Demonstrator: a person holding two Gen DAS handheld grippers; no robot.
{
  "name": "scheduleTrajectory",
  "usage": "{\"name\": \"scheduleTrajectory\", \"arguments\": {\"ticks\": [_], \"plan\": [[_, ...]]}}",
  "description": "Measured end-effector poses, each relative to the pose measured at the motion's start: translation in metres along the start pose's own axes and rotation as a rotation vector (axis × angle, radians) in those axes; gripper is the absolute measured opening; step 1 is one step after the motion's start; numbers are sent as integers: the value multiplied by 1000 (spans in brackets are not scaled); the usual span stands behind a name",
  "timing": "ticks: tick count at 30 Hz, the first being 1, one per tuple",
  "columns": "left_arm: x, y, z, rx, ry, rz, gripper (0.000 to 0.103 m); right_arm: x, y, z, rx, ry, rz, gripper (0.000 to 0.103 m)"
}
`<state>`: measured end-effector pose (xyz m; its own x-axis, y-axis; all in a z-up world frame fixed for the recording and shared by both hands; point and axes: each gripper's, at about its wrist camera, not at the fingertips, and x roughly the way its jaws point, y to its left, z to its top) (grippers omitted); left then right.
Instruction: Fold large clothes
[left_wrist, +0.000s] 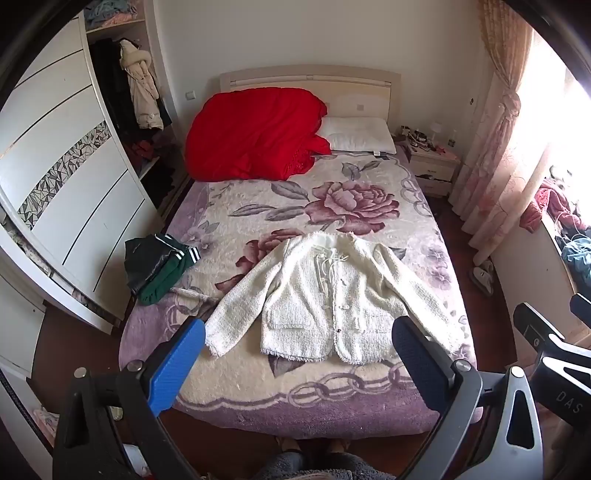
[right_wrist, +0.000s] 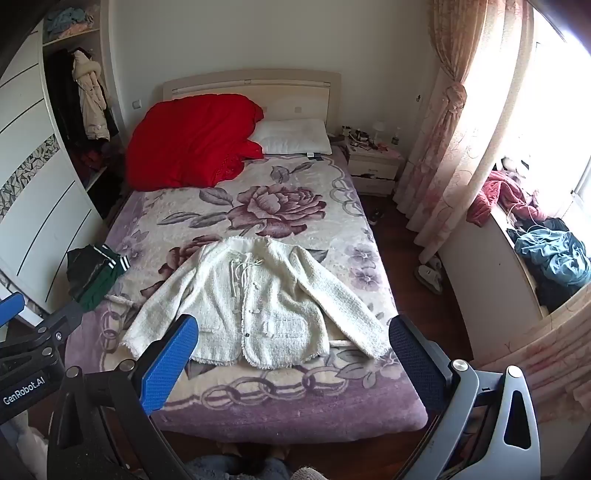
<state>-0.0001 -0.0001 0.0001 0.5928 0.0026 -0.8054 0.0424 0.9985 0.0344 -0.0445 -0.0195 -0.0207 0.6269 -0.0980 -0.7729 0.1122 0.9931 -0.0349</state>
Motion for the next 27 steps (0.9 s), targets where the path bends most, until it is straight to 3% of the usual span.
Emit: {"name": "scheduleTrajectory", "arguments": {"ticks": [27], "plan": [[-3, -1, 5, -4, -9, 1, 103, -4, 3, -3, -6, 3, -4, 103]]}}
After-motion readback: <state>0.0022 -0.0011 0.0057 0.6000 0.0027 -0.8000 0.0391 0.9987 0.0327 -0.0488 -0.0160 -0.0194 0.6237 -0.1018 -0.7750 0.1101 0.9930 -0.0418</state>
